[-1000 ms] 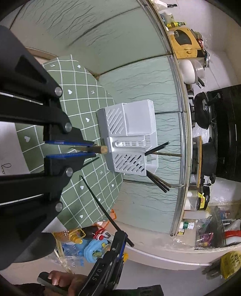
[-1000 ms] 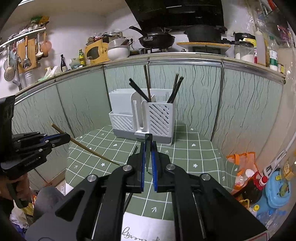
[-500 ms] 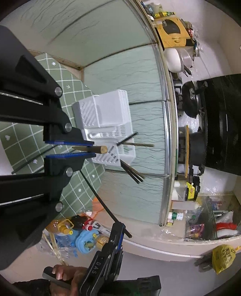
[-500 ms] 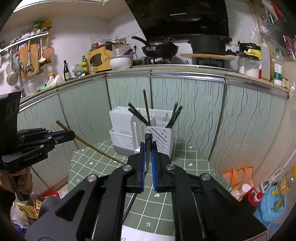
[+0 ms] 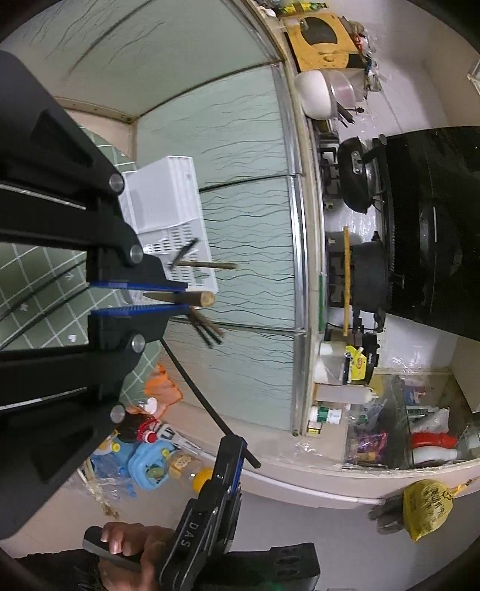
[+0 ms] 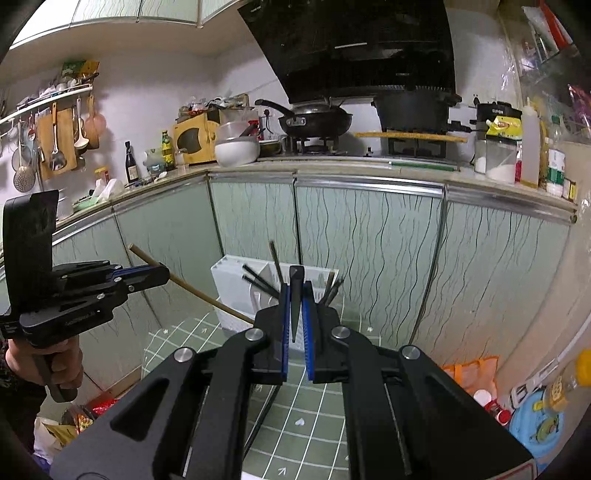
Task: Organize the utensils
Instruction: 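Lower both chopsticks into the holder slots and open both grippers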
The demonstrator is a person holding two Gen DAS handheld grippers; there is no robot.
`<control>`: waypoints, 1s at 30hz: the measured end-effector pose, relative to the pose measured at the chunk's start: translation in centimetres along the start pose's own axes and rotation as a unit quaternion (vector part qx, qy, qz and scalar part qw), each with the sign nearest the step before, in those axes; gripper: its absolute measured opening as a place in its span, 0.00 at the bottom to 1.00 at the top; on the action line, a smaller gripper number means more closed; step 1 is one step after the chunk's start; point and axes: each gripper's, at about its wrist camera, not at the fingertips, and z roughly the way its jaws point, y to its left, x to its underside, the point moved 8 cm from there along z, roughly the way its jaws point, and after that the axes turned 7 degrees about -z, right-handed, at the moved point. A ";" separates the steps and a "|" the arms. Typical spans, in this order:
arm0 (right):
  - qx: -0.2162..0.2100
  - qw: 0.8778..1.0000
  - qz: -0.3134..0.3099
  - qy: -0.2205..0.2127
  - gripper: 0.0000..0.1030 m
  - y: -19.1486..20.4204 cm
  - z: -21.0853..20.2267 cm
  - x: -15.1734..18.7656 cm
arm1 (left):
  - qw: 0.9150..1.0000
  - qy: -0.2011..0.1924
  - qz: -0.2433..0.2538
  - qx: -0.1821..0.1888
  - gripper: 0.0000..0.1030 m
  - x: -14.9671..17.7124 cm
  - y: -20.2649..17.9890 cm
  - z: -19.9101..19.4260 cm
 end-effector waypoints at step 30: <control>-0.002 1.000 0.003 0.029 0.06 -5.4 10.3 -5.0 | 0.999 0.047 -0.021 0.002 0.08 -6.7 3.9 11.8</control>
